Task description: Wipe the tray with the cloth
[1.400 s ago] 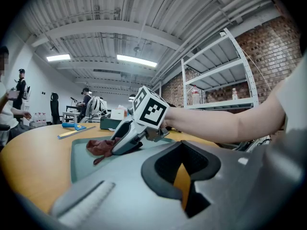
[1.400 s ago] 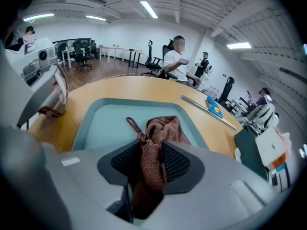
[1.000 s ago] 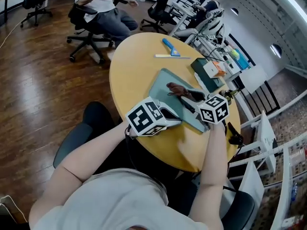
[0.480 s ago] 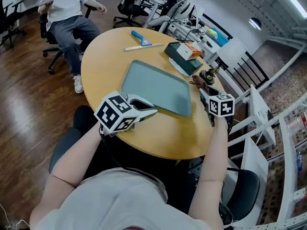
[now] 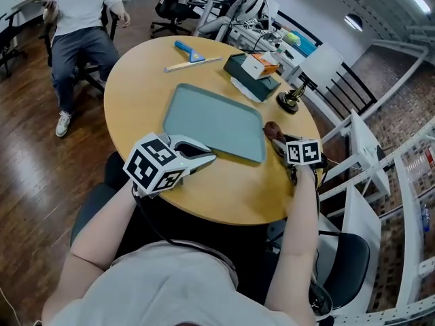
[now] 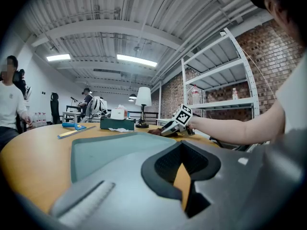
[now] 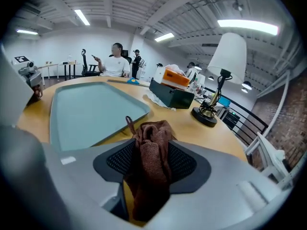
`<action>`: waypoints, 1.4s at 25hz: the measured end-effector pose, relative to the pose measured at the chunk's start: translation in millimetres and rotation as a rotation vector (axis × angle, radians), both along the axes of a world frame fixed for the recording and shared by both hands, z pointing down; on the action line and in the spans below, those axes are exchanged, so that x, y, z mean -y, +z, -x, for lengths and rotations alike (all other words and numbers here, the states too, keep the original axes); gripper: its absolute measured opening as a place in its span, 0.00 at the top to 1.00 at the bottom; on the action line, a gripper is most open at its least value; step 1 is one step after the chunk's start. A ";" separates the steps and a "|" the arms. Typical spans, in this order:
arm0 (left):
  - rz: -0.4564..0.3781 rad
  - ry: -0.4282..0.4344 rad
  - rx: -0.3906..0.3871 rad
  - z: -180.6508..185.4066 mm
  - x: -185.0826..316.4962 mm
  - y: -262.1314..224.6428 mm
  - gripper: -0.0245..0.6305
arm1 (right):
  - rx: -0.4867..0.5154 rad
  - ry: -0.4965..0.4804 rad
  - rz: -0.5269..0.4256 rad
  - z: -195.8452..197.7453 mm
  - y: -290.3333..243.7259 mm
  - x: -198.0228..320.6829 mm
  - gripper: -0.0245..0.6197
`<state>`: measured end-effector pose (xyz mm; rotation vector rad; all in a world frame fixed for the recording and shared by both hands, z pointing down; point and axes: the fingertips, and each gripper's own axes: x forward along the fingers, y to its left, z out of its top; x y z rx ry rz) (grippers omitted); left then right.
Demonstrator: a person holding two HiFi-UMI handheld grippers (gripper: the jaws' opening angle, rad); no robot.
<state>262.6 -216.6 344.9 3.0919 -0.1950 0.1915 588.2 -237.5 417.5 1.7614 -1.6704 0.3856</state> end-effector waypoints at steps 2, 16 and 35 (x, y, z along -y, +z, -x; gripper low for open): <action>0.008 0.004 0.008 0.8 -5.1 5.6 0.96 | -0.006 0.006 -0.033 3.7 -2.3 -15.4 0.57; 0.004 0.002 0.007 5.2 -7.3 1.9 0.96 | 0.398 -0.423 -0.508 236.5 -80.1 -74.3 0.96; 0.003 0.004 -0.006 4.0 -3.0 -0.8 0.96 | 0.462 -0.481 -0.468 249.5 -59.1 -60.6 0.96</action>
